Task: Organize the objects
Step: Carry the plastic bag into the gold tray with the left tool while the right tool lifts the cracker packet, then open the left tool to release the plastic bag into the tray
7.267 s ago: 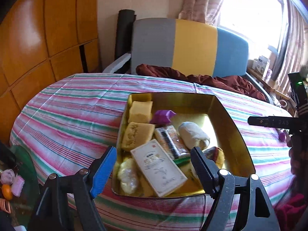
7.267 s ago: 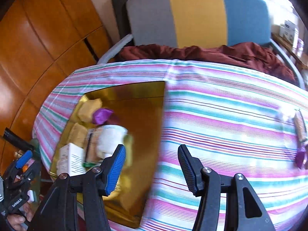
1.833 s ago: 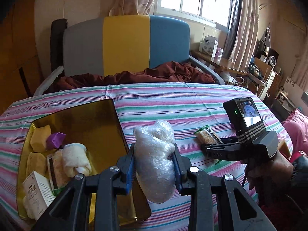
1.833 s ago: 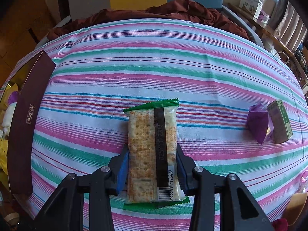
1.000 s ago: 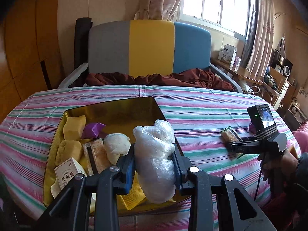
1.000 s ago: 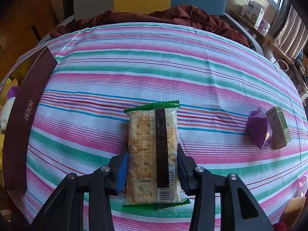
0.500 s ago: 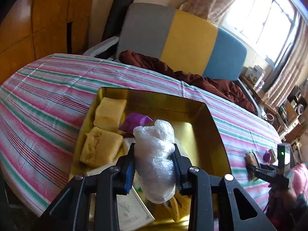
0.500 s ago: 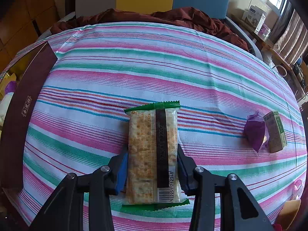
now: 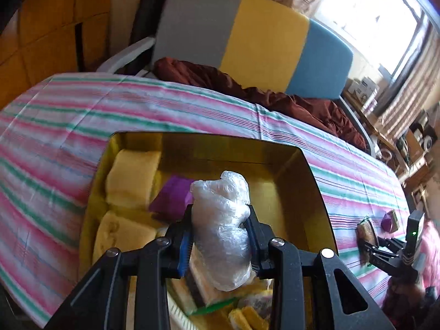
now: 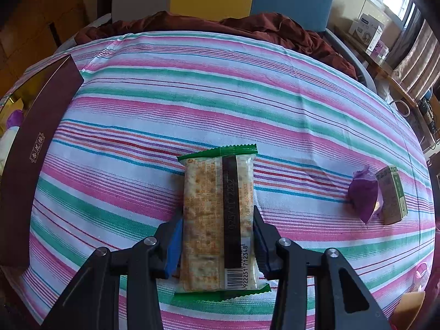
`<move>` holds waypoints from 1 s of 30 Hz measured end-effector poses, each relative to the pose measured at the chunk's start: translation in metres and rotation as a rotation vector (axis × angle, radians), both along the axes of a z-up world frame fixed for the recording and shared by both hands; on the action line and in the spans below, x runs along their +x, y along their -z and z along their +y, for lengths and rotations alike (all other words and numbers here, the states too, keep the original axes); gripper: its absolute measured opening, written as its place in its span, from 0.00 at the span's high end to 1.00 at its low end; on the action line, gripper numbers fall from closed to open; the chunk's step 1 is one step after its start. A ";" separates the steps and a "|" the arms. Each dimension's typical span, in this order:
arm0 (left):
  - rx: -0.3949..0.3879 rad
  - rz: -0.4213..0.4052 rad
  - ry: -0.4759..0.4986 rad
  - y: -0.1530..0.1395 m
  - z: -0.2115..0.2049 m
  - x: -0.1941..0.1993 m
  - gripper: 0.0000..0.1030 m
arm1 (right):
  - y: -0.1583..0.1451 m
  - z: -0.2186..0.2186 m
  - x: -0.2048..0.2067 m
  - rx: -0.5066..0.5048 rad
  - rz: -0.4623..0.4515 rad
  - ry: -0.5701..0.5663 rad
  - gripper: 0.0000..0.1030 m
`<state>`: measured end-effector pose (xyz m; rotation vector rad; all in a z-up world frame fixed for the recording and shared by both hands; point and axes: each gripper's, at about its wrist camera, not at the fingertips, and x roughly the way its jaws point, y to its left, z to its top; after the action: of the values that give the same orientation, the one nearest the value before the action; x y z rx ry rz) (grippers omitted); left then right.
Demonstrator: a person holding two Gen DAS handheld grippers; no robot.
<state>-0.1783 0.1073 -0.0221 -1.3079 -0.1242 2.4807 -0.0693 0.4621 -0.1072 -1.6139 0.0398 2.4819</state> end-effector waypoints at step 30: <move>-0.127 0.092 -0.088 0.002 -0.020 0.028 0.50 | -0.001 0.001 -0.002 0.015 0.005 -0.027 0.57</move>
<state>-0.1503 0.0873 -0.0243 -1.2594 -0.0019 2.6572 -0.0713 0.4627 -0.1065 -1.6129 -0.0003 2.5007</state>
